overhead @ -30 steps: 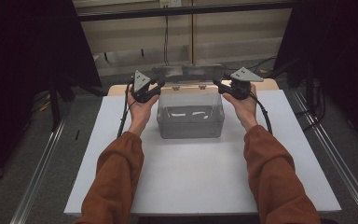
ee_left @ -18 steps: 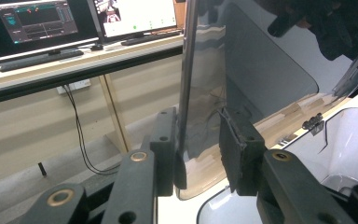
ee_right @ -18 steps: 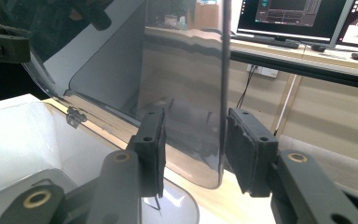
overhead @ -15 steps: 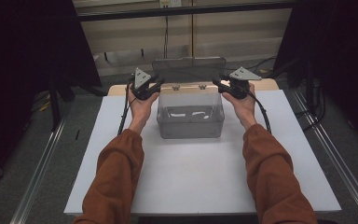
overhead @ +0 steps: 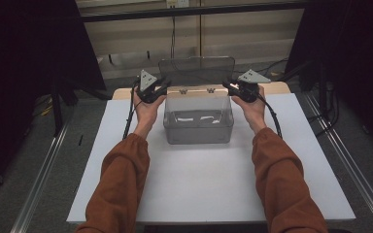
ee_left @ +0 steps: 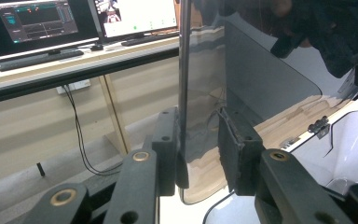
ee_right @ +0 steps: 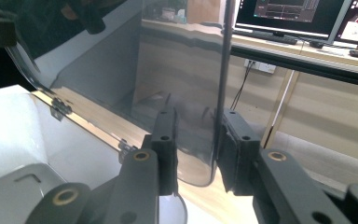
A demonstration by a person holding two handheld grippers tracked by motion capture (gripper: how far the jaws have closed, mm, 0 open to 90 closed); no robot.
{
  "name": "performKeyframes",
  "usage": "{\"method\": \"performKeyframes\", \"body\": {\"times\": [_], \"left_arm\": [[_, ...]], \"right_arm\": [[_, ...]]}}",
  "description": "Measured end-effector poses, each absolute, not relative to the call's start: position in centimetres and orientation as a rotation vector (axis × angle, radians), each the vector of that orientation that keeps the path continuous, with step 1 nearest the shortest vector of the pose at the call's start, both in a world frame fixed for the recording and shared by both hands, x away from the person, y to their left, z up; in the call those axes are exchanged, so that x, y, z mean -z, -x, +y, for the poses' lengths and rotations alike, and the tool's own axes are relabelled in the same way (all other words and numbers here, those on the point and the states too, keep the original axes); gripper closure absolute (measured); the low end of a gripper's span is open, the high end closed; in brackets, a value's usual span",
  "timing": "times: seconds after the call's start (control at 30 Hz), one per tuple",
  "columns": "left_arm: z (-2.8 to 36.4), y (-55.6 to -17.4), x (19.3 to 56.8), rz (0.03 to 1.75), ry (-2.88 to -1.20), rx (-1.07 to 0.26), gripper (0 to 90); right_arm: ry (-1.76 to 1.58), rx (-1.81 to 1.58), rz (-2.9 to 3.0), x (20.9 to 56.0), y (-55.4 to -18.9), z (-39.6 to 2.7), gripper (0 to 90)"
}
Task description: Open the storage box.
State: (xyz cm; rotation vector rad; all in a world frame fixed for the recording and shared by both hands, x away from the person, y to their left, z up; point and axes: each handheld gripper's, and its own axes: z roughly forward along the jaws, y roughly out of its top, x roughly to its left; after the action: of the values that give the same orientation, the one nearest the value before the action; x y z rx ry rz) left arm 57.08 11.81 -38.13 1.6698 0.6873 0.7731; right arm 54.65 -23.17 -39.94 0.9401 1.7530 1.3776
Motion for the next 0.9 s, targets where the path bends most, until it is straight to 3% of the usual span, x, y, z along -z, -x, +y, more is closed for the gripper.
{"method": "performKeyframes", "body": {"times": [0.2, 0.9], "left_arm": [[11.9, -57.6, 39.0, 0.72, -1.691, -0.774, 65.7], [11.3, -59.2, 39.9, 0.764, -1.691, -0.685, 66.4]], "right_arm": [[-0.949, -1.391, 1.741, 40.1, -54.9, -23.2, 71.4], [-0.99, -1.423, 1.743, 40.0, -55.8, -23.4, 72.2]]}}
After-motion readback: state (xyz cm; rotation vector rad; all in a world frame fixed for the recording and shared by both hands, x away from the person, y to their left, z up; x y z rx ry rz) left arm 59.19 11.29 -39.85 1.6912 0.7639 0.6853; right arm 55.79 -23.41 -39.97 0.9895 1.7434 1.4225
